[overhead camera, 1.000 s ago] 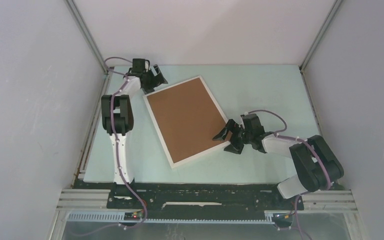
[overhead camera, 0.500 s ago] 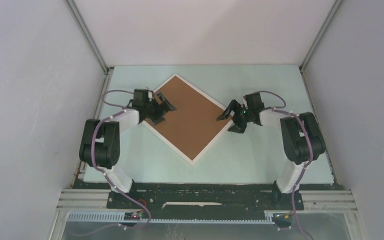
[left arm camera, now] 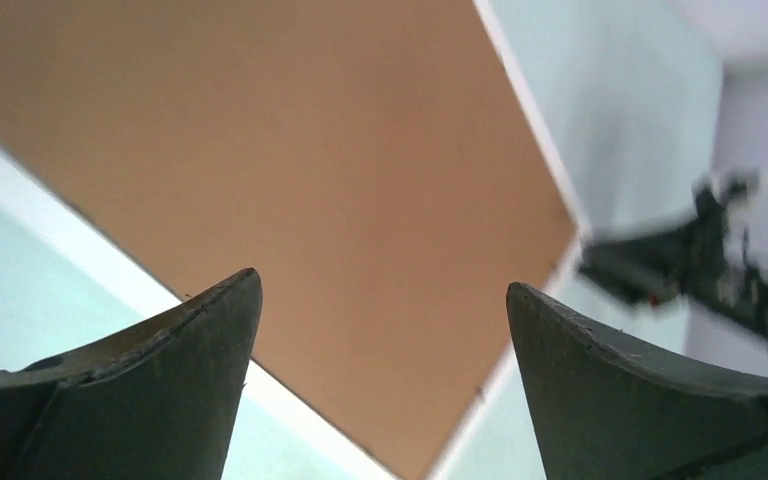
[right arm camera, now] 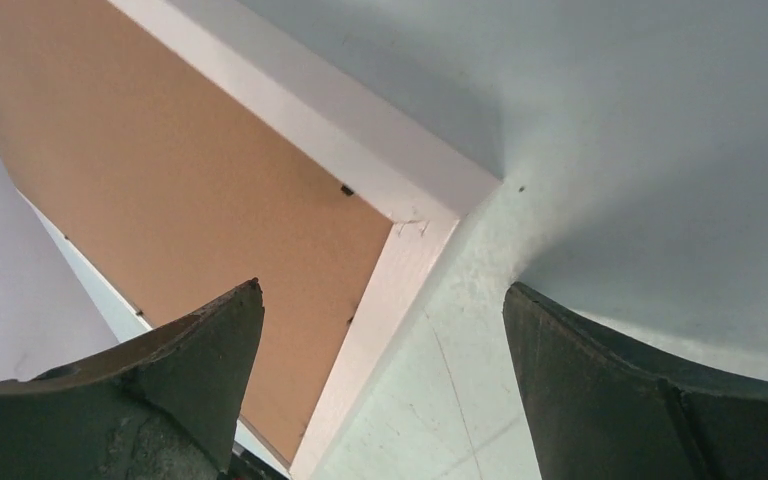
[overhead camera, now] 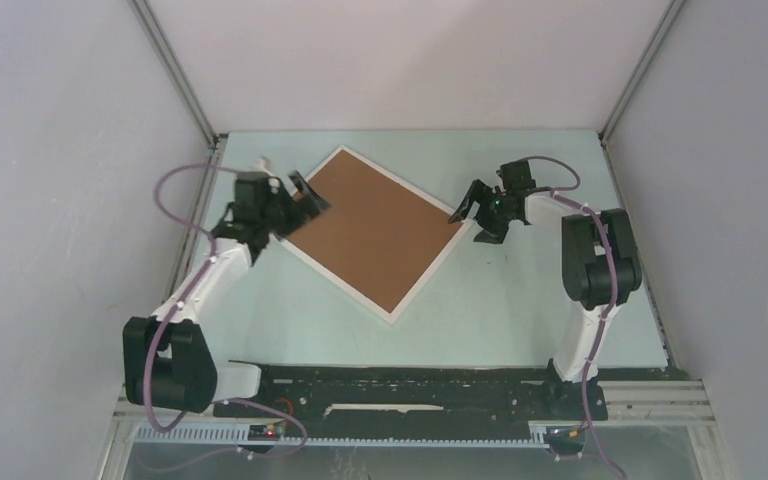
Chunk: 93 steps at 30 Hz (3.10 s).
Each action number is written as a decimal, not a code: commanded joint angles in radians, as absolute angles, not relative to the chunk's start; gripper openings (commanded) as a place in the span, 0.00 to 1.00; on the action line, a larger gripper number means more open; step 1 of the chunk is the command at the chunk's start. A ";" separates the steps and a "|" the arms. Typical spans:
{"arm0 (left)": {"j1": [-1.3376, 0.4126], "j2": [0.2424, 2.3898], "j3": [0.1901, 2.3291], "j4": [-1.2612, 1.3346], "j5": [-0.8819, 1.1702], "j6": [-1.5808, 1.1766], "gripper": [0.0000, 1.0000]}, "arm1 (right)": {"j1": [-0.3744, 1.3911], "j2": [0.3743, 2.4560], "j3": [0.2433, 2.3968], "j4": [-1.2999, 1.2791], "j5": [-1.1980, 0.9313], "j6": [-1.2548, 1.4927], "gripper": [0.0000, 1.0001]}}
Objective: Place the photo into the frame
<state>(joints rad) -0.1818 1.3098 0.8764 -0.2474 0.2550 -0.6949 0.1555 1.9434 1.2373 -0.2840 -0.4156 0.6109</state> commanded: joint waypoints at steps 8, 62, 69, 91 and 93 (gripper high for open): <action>0.106 1.710 1.341 -0.297 -0.138 -0.552 1.00 | 0.279 1.864 1.218 -0.373 -0.446 0.528 0.98; -0.328 1.310 0.757 -0.194 0.281 -0.721 0.89 | -0.020 1.880 1.191 -0.462 -0.334 0.396 0.97; -0.386 1.361 0.770 -0.190 0.210 -0.727 0.89 | -0.021 1.893 1.192 -0.449 -0.336 0.396 0.96; -0.480 1.435 0.800 0.067 0.472 -0.930 0.88 | -0.003 1.899 1.177 -0.428 -0.368 0.407 0.95; -0.503 1.422 0.815 0.059 0.464 -0.939 0.88 | -0.003 1.900 1.180 -0.426 -0.369 0.407 0.95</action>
